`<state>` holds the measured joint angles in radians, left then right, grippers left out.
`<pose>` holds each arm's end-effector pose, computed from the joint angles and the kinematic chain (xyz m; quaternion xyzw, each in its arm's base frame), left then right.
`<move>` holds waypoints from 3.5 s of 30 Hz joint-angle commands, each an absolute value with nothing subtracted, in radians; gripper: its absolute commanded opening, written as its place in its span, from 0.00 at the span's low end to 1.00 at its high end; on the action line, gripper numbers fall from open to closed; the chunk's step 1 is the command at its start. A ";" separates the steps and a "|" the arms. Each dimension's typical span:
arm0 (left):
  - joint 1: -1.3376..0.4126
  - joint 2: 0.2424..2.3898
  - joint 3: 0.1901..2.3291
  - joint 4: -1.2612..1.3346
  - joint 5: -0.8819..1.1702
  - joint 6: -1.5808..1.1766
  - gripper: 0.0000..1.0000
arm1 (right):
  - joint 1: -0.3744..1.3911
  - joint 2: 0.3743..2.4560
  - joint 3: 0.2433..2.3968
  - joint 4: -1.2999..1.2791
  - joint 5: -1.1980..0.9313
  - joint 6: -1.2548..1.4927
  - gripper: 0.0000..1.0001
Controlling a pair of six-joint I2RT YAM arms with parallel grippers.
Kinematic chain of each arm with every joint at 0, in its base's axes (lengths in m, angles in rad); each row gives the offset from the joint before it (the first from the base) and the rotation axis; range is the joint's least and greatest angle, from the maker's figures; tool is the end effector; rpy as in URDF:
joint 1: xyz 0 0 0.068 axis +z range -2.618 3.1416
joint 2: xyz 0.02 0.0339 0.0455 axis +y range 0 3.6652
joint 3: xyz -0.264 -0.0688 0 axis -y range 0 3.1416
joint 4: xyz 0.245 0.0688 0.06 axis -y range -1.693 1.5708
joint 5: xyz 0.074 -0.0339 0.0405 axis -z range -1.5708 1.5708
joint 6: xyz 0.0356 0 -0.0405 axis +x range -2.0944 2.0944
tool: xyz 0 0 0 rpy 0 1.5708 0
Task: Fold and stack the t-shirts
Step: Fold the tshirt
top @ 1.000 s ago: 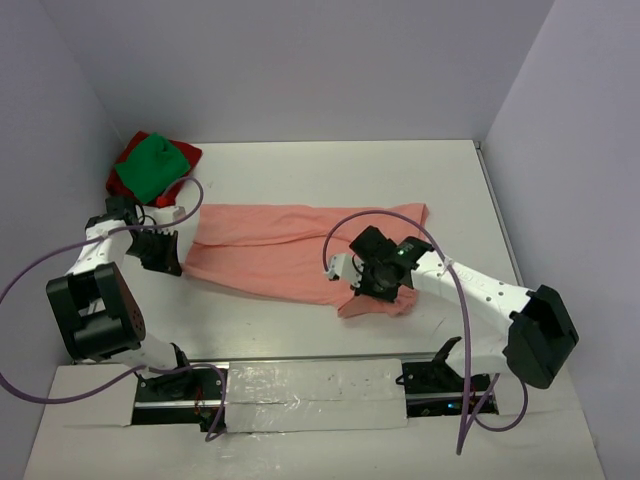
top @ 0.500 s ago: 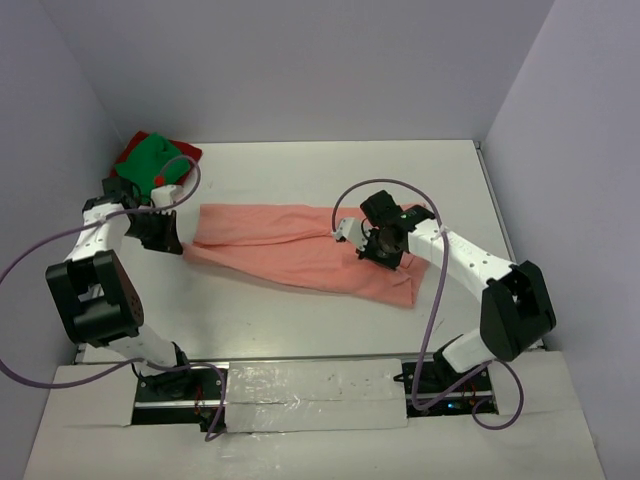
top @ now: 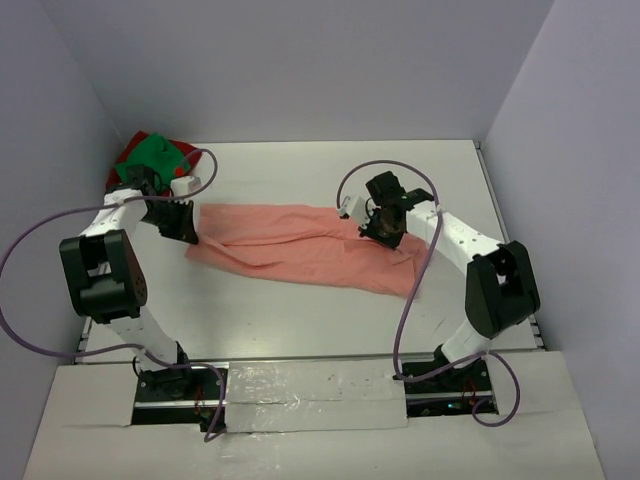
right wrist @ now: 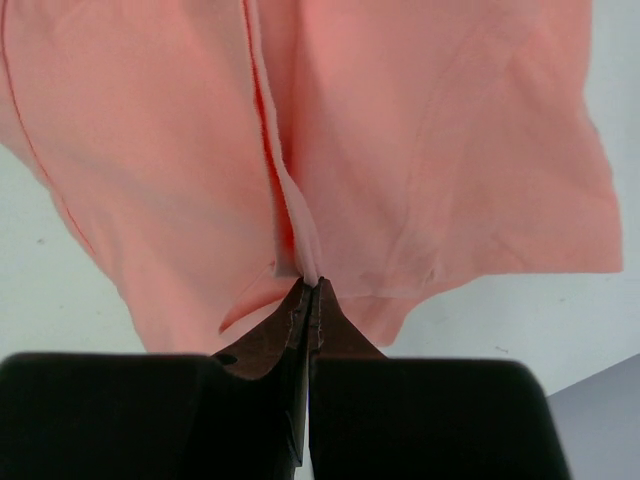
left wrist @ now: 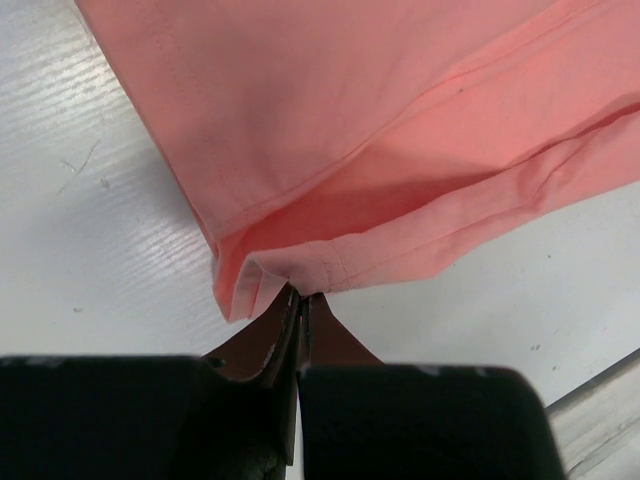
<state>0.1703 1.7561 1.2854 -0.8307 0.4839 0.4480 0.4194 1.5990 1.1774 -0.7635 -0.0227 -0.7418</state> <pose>0.3401 0.0417 0.2136 0.1650 0.9484 -0.1865 0.1964 0.2890 0.1297 0.2303 -0.5401 0.8194 -0.0198 0.1909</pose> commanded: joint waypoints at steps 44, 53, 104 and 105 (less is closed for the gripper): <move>0.298 1.753 1.216 -0.654 0.476 0.402 0.31 | 0.216 1.798 1.333 -0.558 -0.029 -0.796 0.00; 0.275 1.697 1.180 -0.507 0.422 0.335 0.49 | 0.207 1.816 1.306 -0.476 -0.014 -0.781 0.64; -0.055 1.545 0.913 -0.250 0.338 0.285 0.00 | 0.233 1.276 1.134 -0.558 -0.109 -0.345 0.00; -0.055 1.546 0.914 -0.230 0.324 0.278 0.00 | 0.235 1.278 1.134 -0.558 -0.107 -0.344 0.00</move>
<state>-0.0589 1.5879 0.9146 -0.3870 0.4294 0.3256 0.2295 1.3094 1.1397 -0.5694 -0.0990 -0.3592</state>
